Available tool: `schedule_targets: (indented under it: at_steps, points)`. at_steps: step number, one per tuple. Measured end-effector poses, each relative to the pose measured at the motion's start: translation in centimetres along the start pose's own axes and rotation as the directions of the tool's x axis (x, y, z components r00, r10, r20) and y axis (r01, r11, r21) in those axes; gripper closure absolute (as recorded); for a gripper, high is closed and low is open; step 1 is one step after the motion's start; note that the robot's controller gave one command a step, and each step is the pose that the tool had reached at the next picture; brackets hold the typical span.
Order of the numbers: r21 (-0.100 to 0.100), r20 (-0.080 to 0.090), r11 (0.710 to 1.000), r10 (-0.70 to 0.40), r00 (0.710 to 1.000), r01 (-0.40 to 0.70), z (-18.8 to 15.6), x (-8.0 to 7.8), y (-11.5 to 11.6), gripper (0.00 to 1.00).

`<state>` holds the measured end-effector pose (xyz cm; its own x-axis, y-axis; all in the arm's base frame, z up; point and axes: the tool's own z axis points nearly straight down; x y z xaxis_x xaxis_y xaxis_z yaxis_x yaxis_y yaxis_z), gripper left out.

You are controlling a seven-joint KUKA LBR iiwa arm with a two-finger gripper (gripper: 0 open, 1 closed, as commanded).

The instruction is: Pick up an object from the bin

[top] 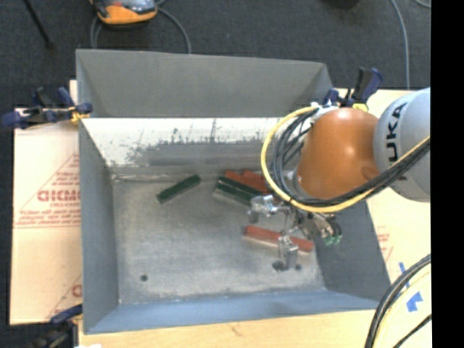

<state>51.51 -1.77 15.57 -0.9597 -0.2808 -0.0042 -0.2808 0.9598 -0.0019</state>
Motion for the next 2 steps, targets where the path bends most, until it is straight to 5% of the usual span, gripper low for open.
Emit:
schedule_targets:
  at_steps: [1, 2]
  points:
    - [-0.001, -0.002, 0.993, -0.117, 0.993, 0.117, 2.5, -0.7, -1.9, 0.0]
    - [0.0, 0.009, 1.0, 0.007, 1.0, -0.007, 8.1, -3.4, -4.5, 1.0]
